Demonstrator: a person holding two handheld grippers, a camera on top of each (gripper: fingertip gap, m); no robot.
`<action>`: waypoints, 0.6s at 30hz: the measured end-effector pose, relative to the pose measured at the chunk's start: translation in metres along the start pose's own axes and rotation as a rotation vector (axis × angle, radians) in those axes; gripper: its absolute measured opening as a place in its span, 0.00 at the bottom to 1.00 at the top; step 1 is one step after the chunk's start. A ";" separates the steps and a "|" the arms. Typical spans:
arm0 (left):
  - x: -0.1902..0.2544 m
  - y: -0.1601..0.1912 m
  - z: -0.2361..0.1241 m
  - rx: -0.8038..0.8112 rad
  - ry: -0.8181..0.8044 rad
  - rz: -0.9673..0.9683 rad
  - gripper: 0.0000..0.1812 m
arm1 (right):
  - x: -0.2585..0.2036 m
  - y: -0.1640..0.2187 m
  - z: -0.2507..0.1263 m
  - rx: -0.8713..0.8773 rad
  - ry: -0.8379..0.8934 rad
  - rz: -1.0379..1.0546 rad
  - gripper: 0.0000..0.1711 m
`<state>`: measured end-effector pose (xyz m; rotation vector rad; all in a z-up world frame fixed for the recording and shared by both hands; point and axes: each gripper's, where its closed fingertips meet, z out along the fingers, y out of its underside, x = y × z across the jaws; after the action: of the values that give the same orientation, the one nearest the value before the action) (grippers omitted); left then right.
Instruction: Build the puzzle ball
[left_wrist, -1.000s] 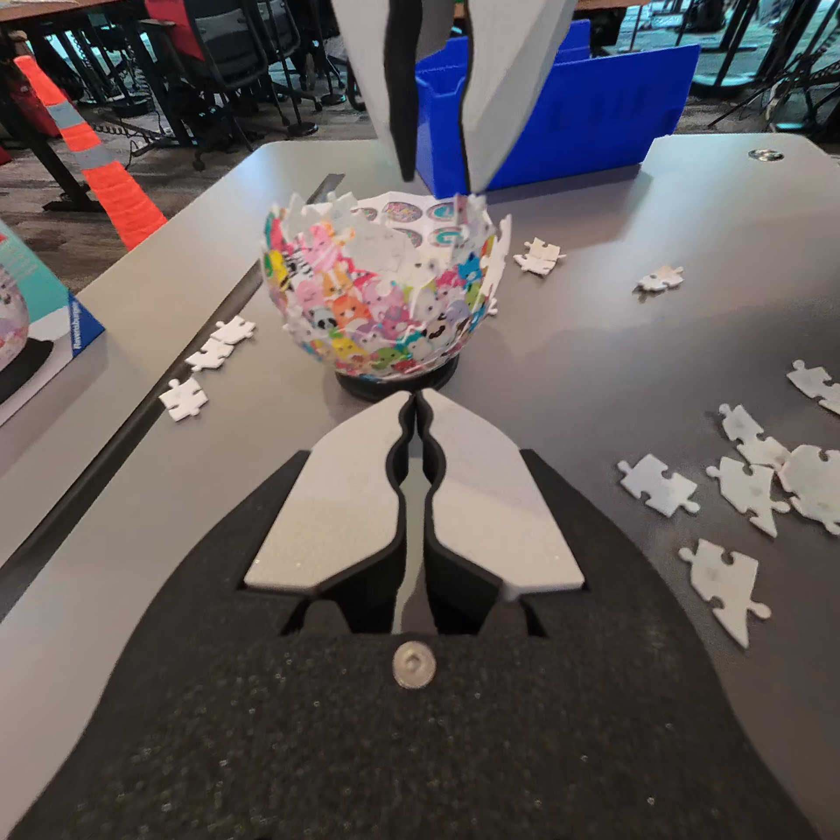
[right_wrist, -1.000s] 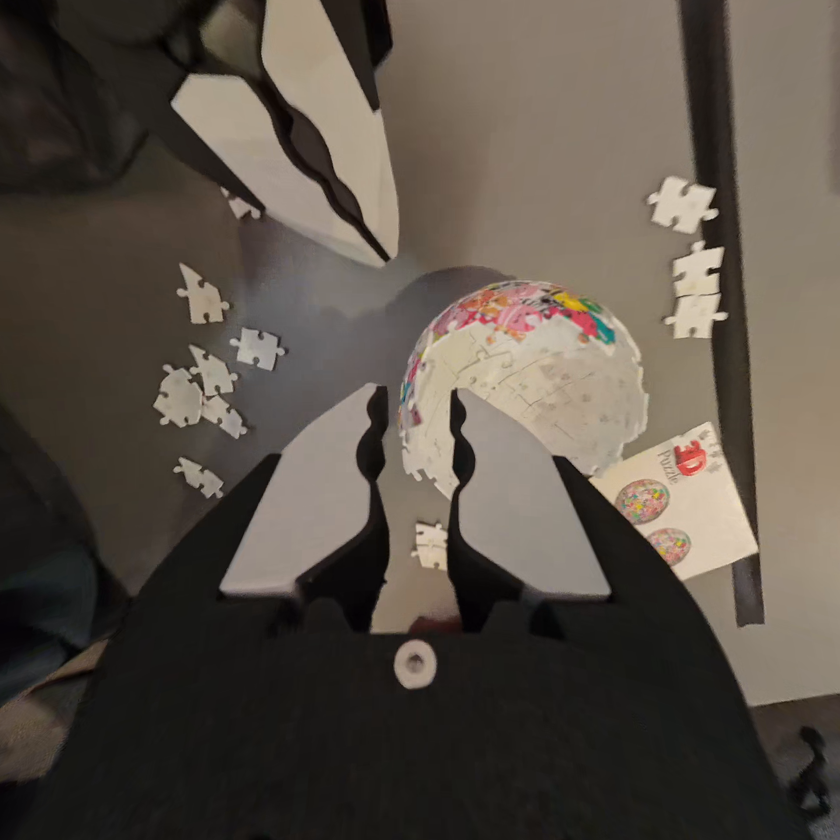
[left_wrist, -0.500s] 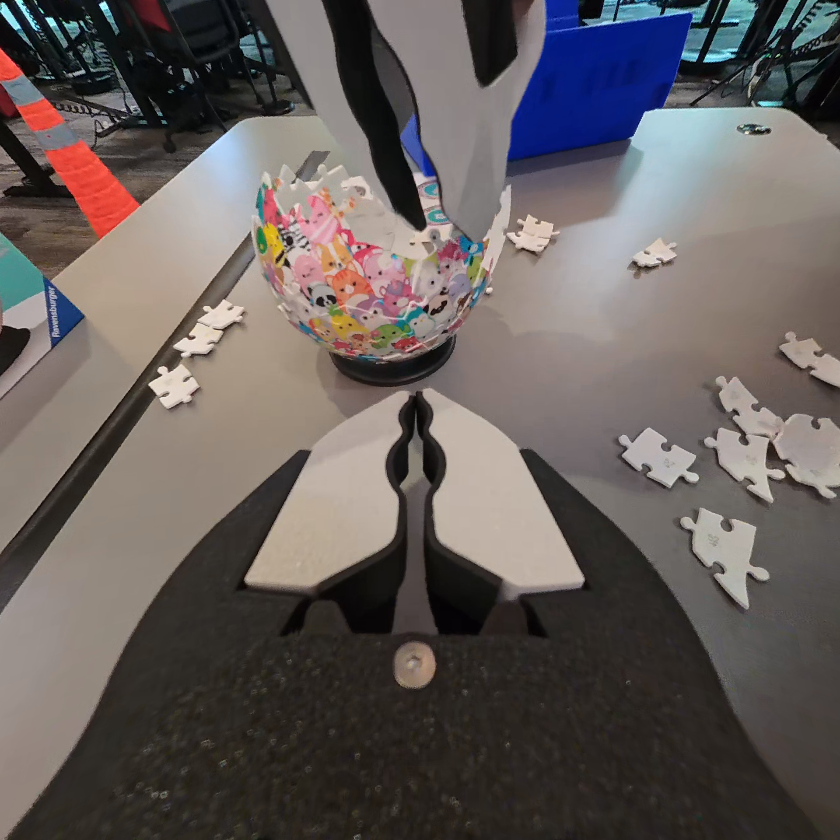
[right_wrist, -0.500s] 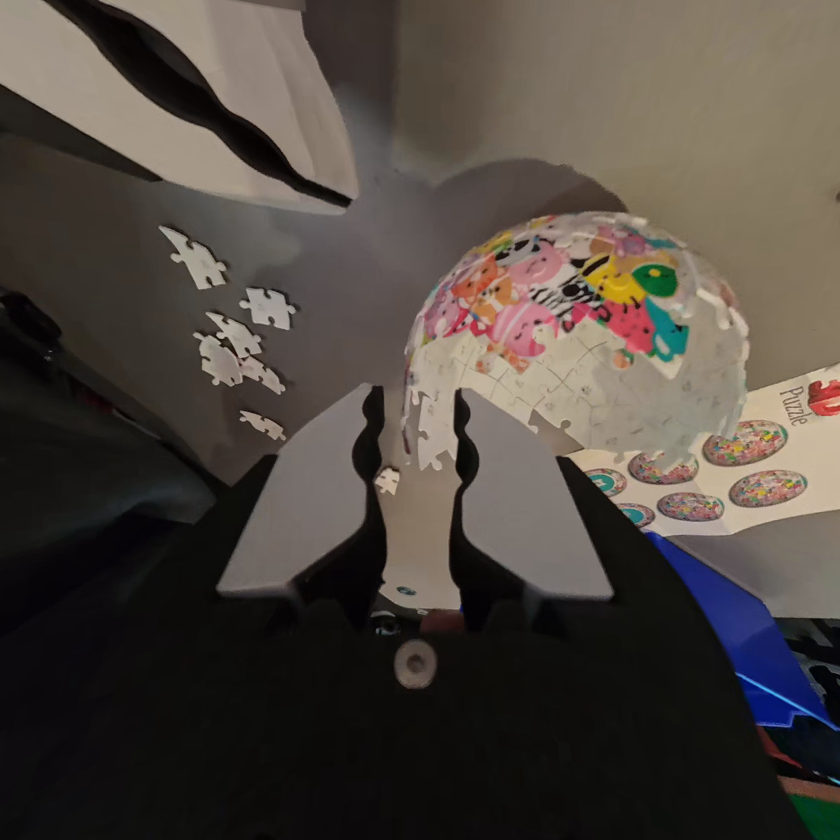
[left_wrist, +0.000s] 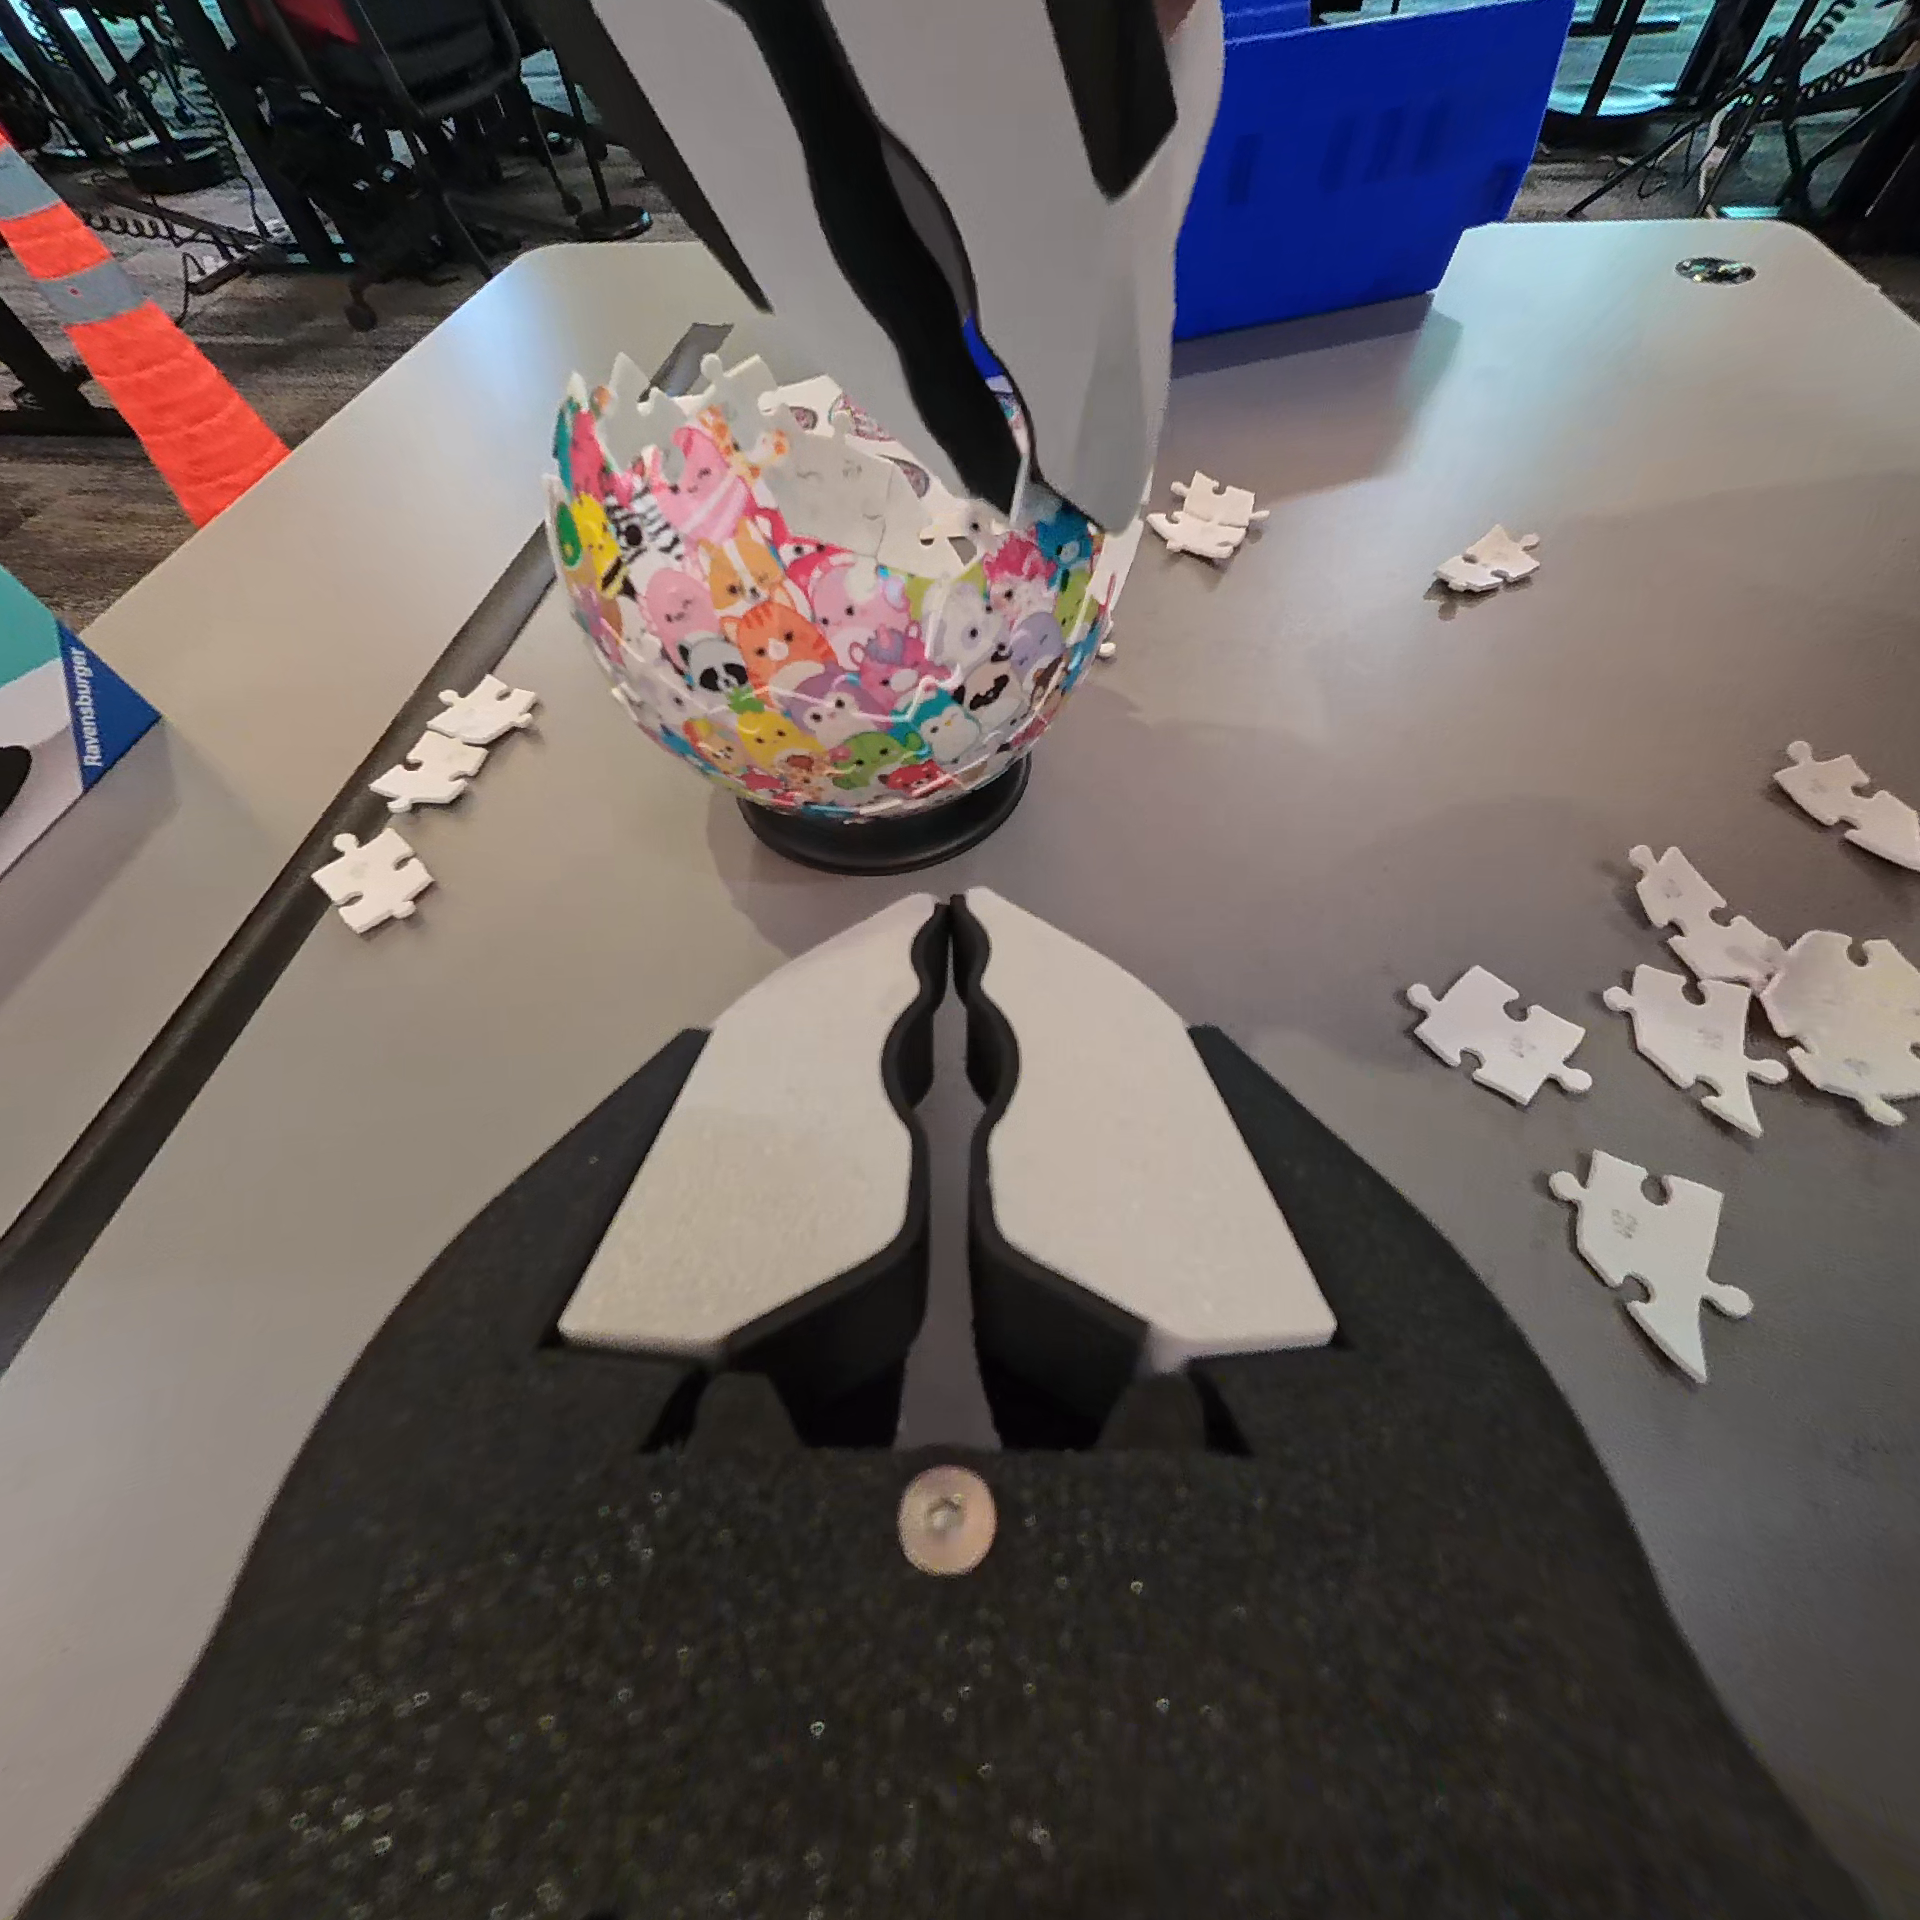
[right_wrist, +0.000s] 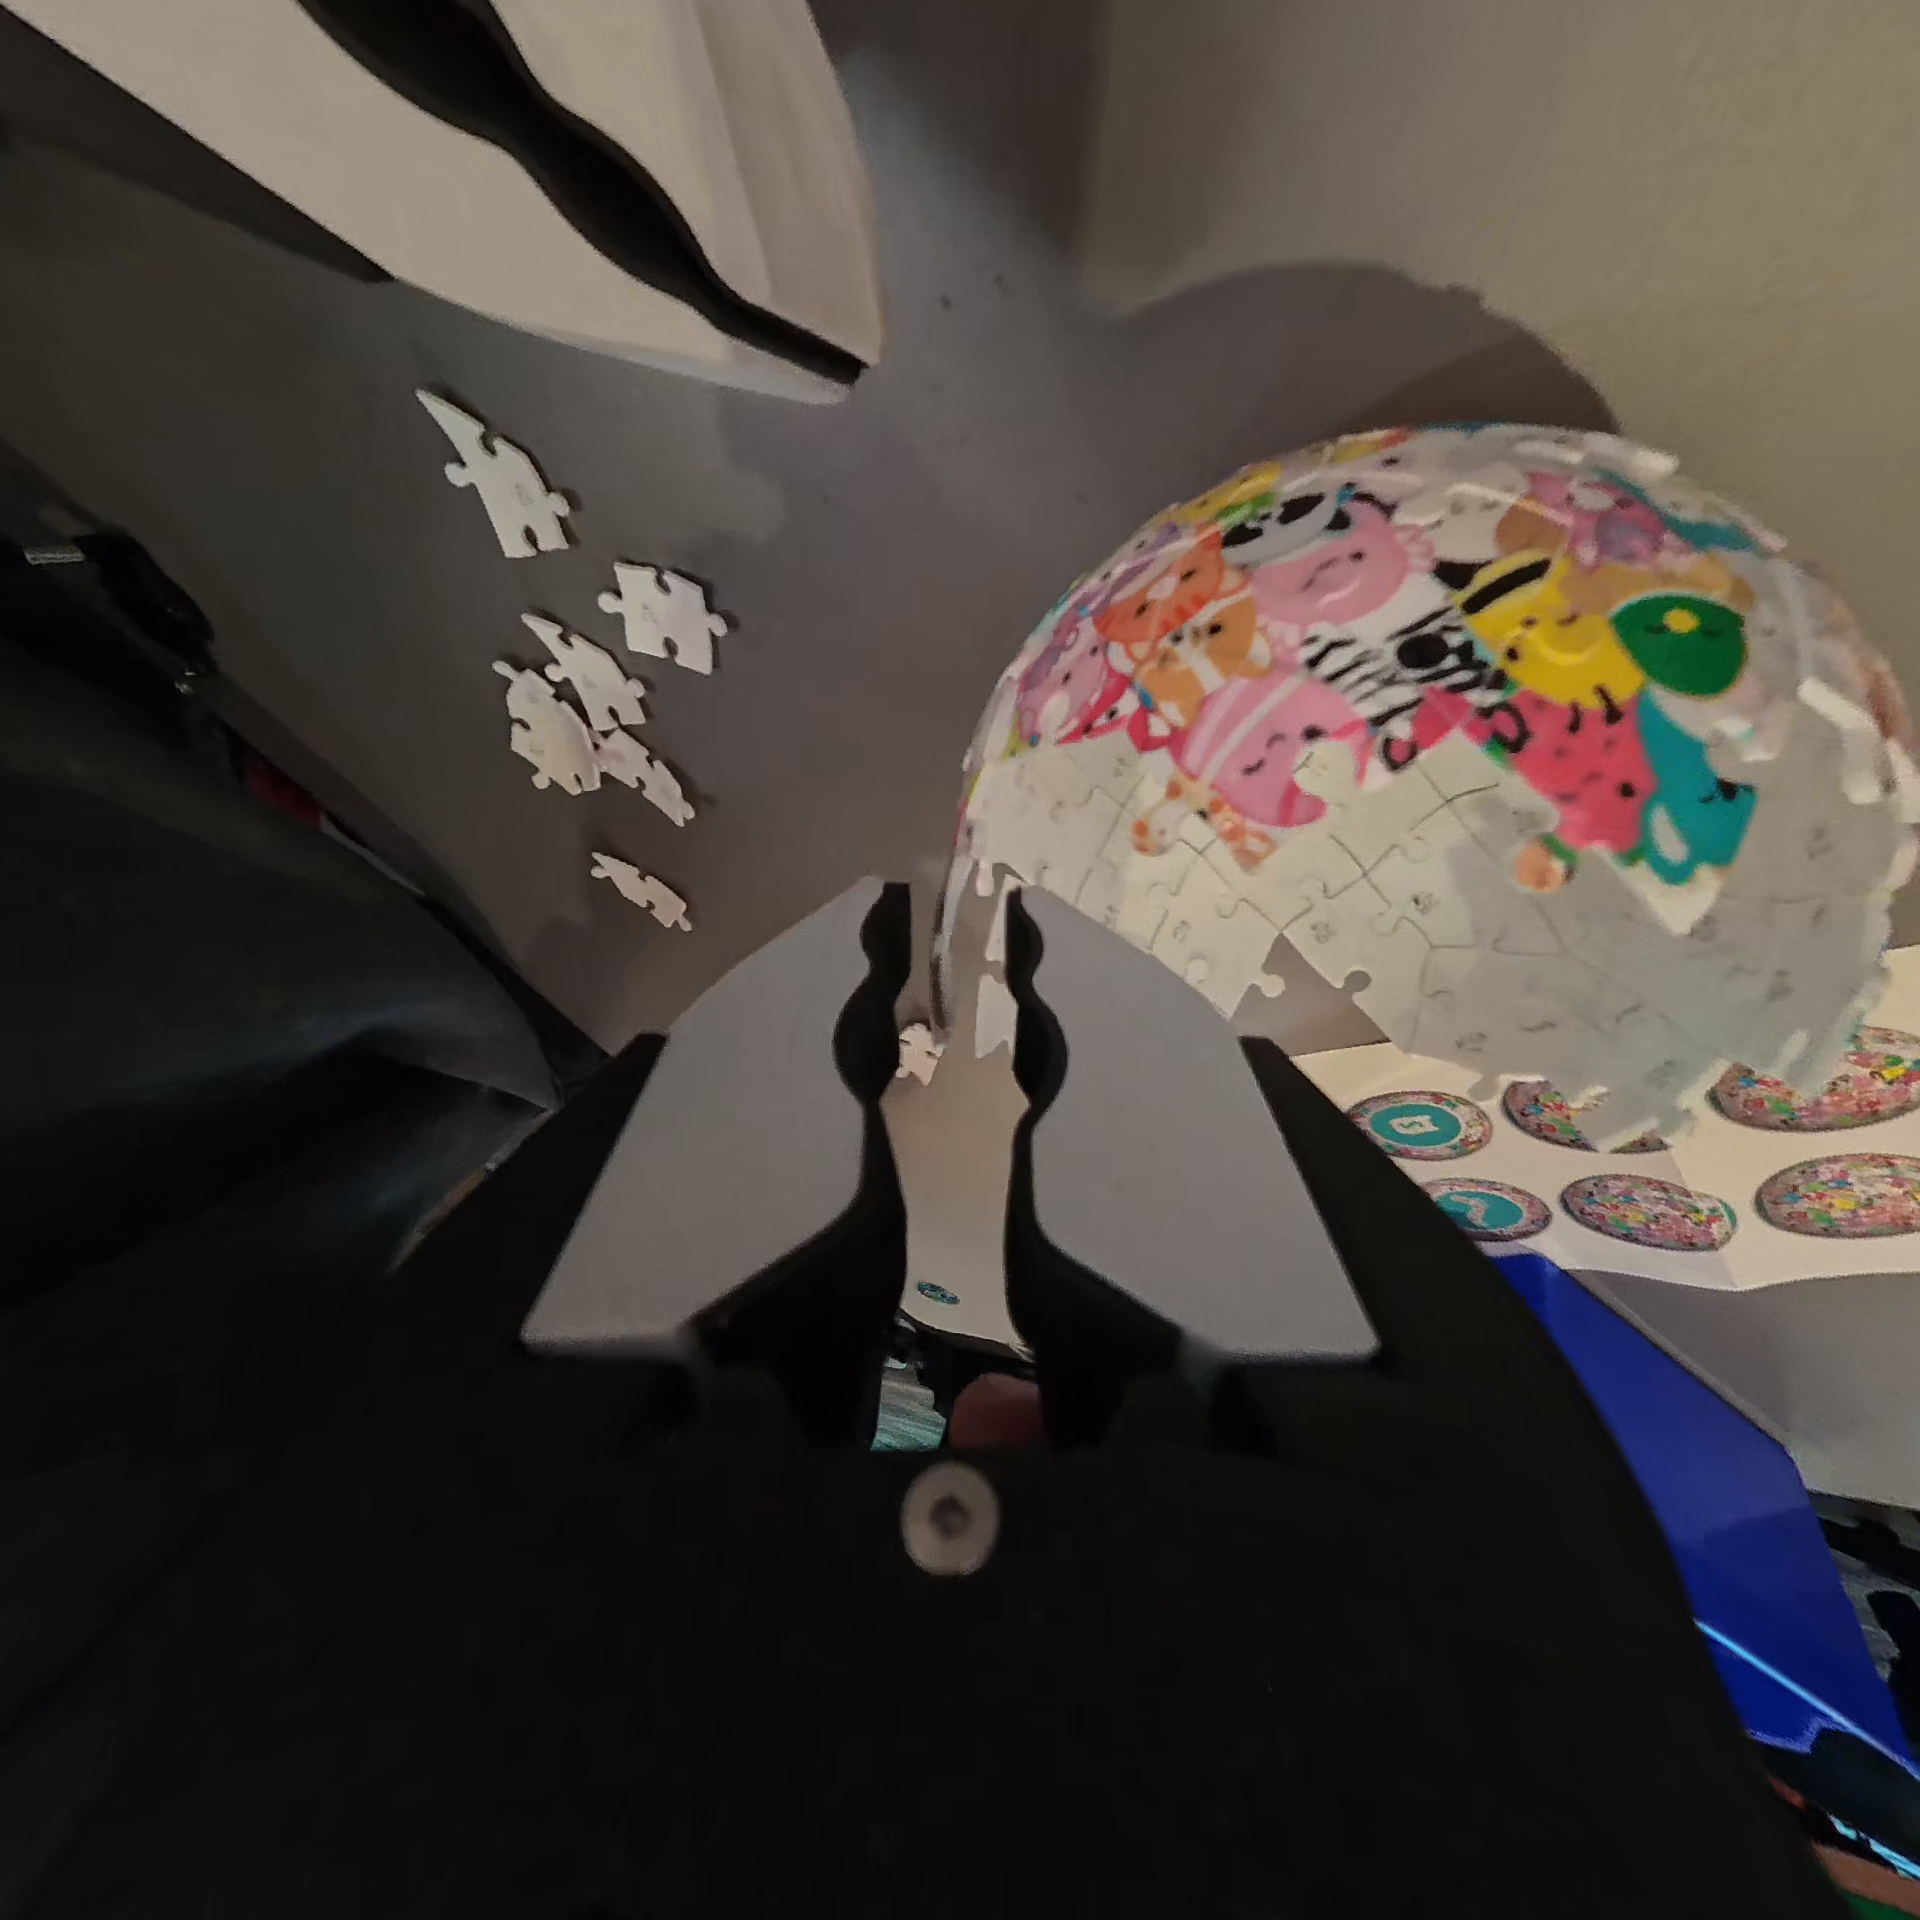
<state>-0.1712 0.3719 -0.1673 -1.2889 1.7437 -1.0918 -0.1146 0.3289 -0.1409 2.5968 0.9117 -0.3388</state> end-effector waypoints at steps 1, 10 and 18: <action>0.000 0.000 0.000 -0.002 0.001 0.000 0.00 | -0.001 0.000 0.001 0.002 -0.014 -0.004 0.08; 0.003 0.001 0.002 -0.010 0.008 0.009 0.00 | -0.001 -0.003 0.003 0.029 -0.094 -0.049 0.01; 0.005 0.003 0.005 -0.025 0.007 0.028 0.00 | -0.004 -0.005 0.005 0.048 -0.112 -0.042 0.02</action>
<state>-0.1694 0.3668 -0.1721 -1.2732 1.7801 -1.0631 -0.1209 0.3281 -0.1457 2.5755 0.9302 -0.5186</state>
